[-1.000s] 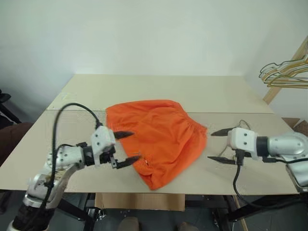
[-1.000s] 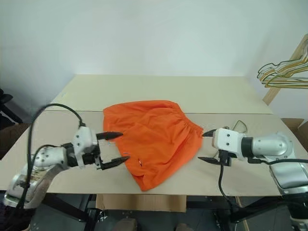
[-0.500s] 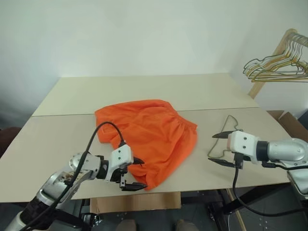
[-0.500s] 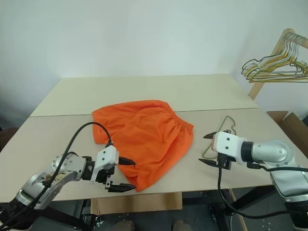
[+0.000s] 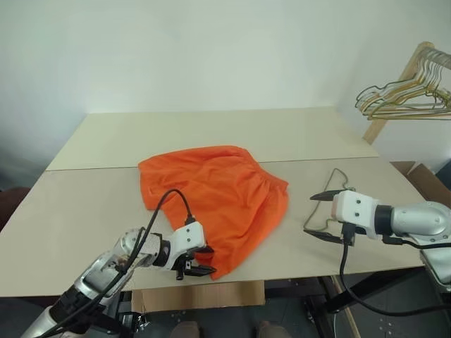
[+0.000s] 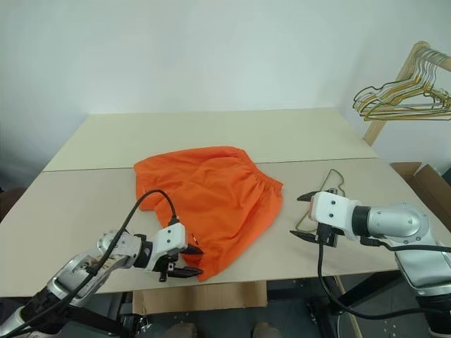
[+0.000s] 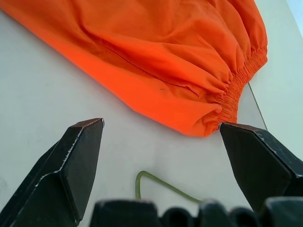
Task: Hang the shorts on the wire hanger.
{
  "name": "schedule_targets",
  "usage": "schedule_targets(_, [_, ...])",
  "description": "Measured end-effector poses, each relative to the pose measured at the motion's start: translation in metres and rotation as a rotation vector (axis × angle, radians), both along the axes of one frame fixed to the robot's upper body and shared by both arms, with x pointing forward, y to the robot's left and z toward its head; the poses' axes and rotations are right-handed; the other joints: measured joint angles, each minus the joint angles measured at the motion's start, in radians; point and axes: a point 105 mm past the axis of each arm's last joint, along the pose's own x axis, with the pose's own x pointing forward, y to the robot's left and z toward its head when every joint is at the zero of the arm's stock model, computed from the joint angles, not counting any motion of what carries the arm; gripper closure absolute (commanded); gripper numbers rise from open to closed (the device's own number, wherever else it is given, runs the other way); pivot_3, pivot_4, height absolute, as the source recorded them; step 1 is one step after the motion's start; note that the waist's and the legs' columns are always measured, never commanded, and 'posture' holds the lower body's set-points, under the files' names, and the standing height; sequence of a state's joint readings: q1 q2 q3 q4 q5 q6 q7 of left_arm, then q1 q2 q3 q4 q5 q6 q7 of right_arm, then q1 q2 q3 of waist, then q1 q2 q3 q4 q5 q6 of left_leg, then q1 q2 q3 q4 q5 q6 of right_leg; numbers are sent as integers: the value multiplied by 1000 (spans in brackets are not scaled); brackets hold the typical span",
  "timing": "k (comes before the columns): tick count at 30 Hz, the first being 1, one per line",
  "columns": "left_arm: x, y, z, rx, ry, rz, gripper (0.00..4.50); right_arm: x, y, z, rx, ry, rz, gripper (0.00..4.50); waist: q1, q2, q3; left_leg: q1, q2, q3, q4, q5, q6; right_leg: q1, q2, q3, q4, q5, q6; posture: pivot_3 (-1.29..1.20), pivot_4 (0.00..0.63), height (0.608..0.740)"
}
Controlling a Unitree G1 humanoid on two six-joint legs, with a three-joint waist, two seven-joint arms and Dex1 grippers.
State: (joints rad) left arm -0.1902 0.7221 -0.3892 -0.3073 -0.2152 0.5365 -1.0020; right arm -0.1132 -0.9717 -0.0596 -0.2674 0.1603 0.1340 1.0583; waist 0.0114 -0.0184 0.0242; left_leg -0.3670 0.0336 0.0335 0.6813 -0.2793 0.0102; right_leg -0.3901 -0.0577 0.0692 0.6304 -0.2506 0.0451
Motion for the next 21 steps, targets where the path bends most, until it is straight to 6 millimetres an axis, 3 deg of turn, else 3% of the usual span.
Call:
schedule_targets(5, [1,-9,-2,-45,11,6,1786,0,0,0,0,-4,-4,0,0,0,0,0,0,0,0,0,0,0,0,0,0,0,0,22,0,740])
schedule_targets(7, [2,-11,-2,-62,18,13,2133,1,-1,0,0,-8,-9,0,0,0,0,0,0,0,0,0,0,0,0,0,0,0,0,21,0,740])
schedule_targets(14, [4,0,-10,-37,28,41,4316,2,-2,0,-9,-13,-16,0,-2,0,0,0,0,0,0,0,0,0,0,0,0,0,0,19,0,740])
schedule_targets(15, [4,0,-10,-36,25,41,4444,2,-2,0,-9,-13,-16,0,-1,0,0,0,0,0,0,0,0,0,0,0,0,0,0,21,0,740])
schedule_targets(21, [5,1,-11,-38,6,35,4444,2,-2,-1,-13,-13,-19,0,0,0,0,0,0,0,0,0,0,0,0,0,0,0,0,26,0,740])
